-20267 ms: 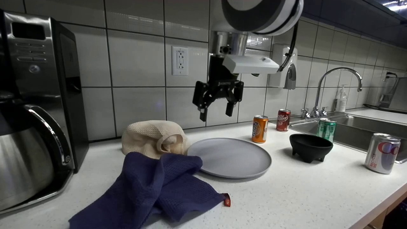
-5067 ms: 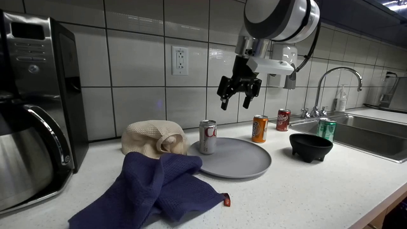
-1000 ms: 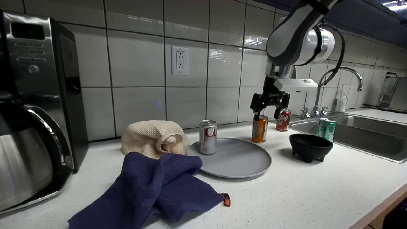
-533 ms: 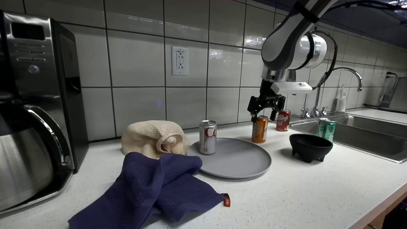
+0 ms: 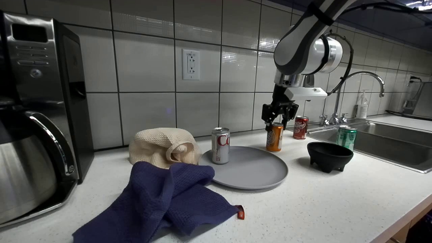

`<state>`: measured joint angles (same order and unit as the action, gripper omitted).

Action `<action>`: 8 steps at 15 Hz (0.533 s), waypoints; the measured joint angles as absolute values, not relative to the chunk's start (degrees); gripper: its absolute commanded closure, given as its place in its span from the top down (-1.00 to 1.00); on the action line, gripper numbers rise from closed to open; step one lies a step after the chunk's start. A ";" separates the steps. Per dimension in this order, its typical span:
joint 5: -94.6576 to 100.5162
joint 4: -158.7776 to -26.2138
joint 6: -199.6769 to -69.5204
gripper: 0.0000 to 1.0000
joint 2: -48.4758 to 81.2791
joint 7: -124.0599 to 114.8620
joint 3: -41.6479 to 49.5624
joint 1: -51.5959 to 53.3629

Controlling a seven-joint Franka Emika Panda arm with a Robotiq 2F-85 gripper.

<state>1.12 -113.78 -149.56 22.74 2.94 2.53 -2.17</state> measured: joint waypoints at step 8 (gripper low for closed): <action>1.18 -113.65 -149.59 -0.23 22.68 2.88 2.80 -2.18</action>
